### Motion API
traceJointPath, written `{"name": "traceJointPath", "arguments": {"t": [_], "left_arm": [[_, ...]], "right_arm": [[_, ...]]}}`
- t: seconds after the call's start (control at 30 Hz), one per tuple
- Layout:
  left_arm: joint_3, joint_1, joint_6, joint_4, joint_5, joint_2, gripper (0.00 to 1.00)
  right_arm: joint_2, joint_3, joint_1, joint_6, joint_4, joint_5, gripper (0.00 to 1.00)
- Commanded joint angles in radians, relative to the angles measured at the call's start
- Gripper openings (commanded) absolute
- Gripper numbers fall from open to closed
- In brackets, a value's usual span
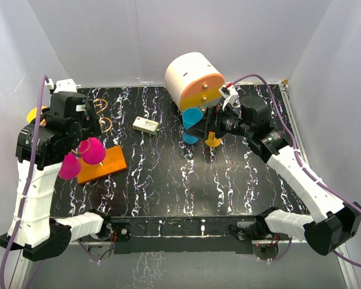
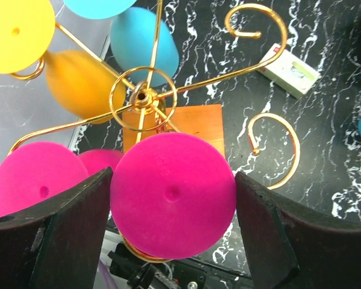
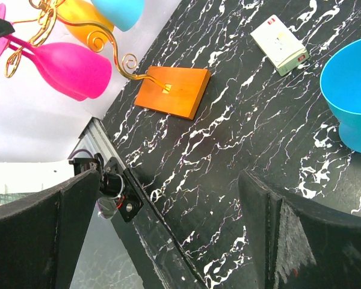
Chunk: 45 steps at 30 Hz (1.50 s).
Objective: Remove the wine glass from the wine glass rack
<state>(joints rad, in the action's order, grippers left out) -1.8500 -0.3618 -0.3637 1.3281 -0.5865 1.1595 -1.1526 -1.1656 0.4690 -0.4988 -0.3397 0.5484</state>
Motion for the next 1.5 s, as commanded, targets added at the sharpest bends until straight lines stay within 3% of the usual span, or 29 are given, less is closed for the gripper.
{"name": "traceJointPath", "arguments": {"t": [0.0,0.53,0.77,1.07,1.3,1.47], "left_arm": [[-0.057,-0.002,0.003,-0.062,0.057,0.015,0.53],[-0.043,-0.002,-0.103,-0.132,0.447,-0.115,0.51],[0.095,-0.002,-0.295,-0.346,0.624,-0.195,0.5],[0.36,-0.002,-0.531,-0.608,0.688,-0.325,0.49],[0.513,-0.002,-0.708,-0.738,0.71,-0.414,0.49],[0.549,-0.002,-0.731,-0.746,0.687,-0.446,0.48]], "right_arm": [[0.028,0.002,-0.004,0.006,0.03,-0.005,0.98],[0.018,0.024,-0.004,-0.047,0.076,0.087,0.98],[0.034,0.207,0.036,-0.428,0.465,0.225,0.98],[-0.014,0.216,0.284,-0.578,0.721,-0.034,0.96],[0.043,0.28,0.302,-0.621,0.856,-0.173,0.9],[0.116,0.327,0.302,-0.608,0.865,-0.227,0.86]]}}
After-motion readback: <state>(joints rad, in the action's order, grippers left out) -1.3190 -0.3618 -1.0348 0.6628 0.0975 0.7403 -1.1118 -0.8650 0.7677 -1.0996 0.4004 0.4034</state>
